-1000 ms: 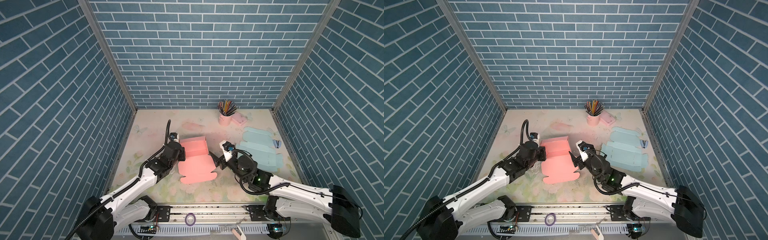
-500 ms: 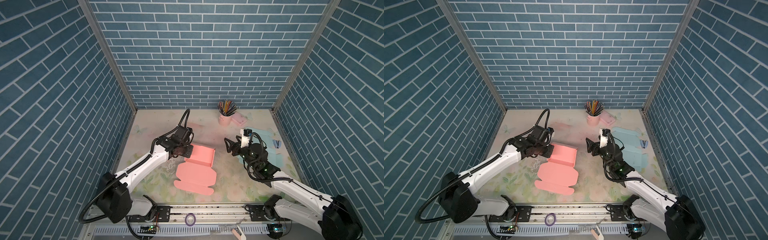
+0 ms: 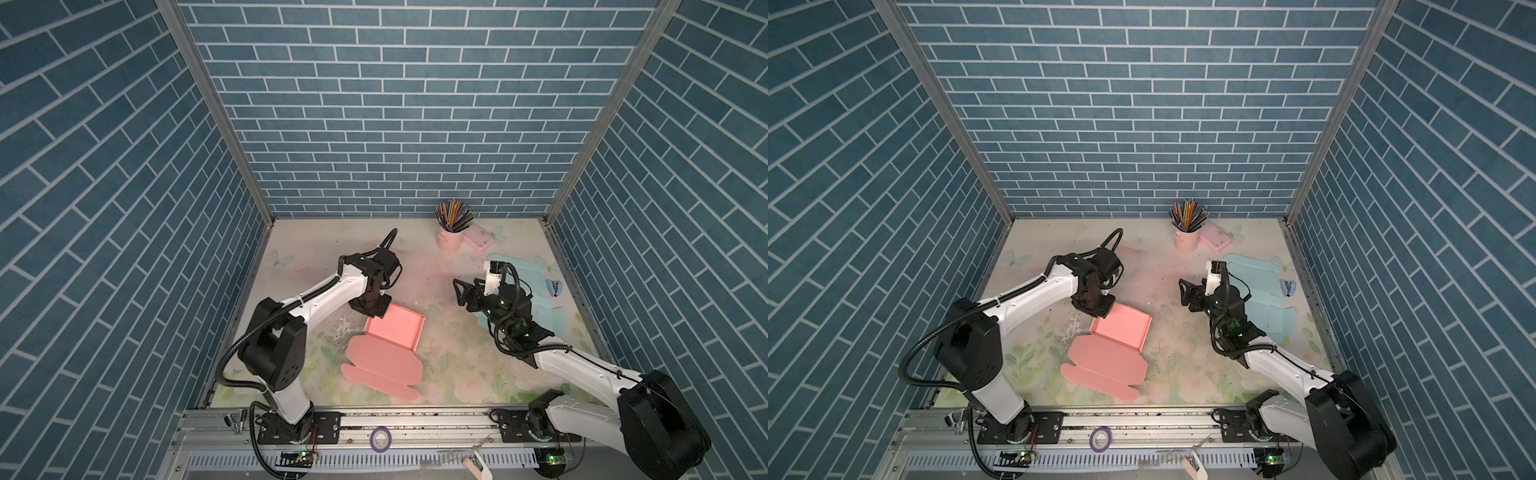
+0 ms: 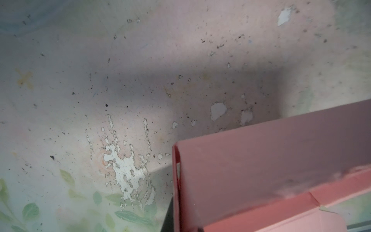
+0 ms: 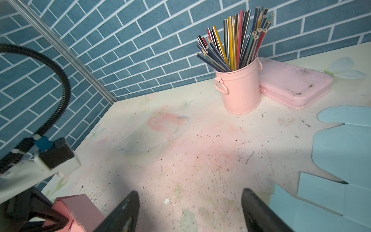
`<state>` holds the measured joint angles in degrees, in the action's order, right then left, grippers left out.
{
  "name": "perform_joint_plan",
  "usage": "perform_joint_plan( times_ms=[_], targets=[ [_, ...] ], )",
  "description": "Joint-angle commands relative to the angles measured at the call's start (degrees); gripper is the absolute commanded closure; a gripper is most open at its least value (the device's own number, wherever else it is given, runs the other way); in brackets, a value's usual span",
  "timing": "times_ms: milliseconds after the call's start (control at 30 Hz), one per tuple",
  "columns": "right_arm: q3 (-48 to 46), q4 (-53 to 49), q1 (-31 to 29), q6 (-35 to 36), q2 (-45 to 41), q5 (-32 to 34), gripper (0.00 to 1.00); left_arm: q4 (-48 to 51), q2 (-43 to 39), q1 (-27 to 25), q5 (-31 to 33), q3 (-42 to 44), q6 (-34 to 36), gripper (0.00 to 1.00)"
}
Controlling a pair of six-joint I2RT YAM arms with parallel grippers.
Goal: Fold the paper box
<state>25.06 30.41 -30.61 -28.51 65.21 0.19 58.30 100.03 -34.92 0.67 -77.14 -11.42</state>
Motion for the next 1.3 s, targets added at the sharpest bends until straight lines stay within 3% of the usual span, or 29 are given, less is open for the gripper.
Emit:
perform_joint_plan(
  times_ms=[0,633,867,1267],
  targets=[
    [-0.76,1.39,0.55,-0.72,-2.37,0.14,0.20,3.29,2.91,-0.33,3.48,-1.98,-0.92,1.00],
    [-3.33,0.19,1.30,0.60,-9.01,2.50,0.24,-0.43,14.38,-0.90,16.07,-4.65,-5.64,0.97],
    [-3.87,0.18,1.74,1.18,-9.58,3.62,0.26,-2.73,16.43,-0.97,15.79,-4.30,-5.94,0.97],
    [-4.29,0.04,1.96,1.92,-10.24,4.25,0.27,-2.41,14.55,-0.94,16.35,-3.74,-4.44,0.78]
  ],
)
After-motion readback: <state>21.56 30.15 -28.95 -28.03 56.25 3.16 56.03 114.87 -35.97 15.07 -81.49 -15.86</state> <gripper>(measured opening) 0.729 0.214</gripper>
